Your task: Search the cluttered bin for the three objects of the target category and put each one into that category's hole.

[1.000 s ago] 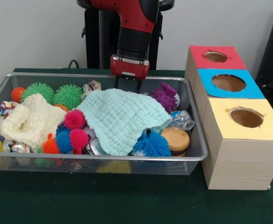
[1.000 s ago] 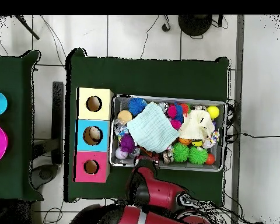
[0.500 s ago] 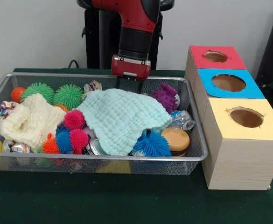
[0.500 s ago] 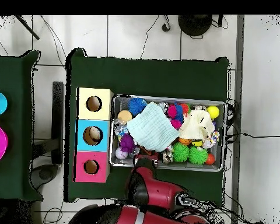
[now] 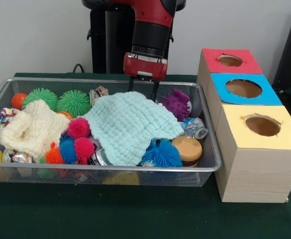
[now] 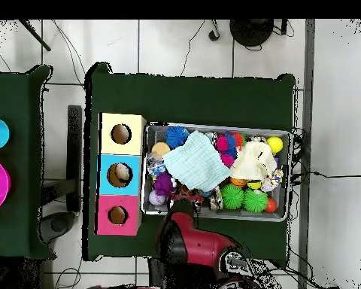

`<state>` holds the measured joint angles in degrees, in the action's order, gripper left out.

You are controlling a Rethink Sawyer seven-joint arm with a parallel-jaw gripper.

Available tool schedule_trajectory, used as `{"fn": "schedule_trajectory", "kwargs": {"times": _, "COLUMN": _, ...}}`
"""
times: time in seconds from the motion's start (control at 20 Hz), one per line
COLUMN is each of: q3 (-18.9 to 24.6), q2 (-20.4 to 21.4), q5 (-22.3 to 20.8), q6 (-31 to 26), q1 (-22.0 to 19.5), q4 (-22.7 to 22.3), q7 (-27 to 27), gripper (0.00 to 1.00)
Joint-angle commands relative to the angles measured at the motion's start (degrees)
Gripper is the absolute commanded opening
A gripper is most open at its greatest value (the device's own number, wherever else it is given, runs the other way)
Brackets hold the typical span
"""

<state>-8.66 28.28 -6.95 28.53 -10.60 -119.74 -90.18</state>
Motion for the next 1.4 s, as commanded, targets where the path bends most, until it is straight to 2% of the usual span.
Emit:
{"fn": "schedule_trajectory", "kwargs": {"times": 0.05, "q3": 0.84, "q2": 1.92, "q5": 4.15, "q6": -1.83, "q1": 1.08, "q4": 6.11, "q7": -9.77, "gripper": 1.00}}
{"fn": "schedule_trajectory", "kwargs": {"times": 0.65, "q3": -1.05, "q2": -0.42, "q5": 4.33, "q6": 1.70, "q1": 2.01, "q4": 7.20, "q7": -9.85, "gripper": 1.00}}
{"fn": "schedule_trajectory", "kwargs": {"times": 1.1, "q3": -3.70, "q2": -3.78, "q5": 6.04, "q6": 8.62, "q1": 4.06, "q4": 8.01, "q7": -10.20, "gripper": 1.00}}
{"fn": "schedule_trajectory", "kwargs": {"times": 1.15, "q3": -4.43, "q2": -4.28, "q5": 5.87, "q6": 11.52, "q1": 4.52, "q4": 8.27, "q7": -10.15, "gripper": 0.00}}
{"fn": "schedule_trajectory", "kwargs": {"times": 1.25, "q3": -4.80, "q2": -4.66, "q5": 6.05, "q6": 13.35, "q1": 4.74, "q4": 8.25, "q7": -10.25, "gripper": 0.00}}
{"fn": "schedule_trajectory", "kwargs": {"times": 1.4, "q3": -4.85, "q2": -4.43, "q5": 6.72, "q6": 11.14, "q1": 5.28, "q4": 8.53, "q7": -10.00, "gripper": 0.00}}
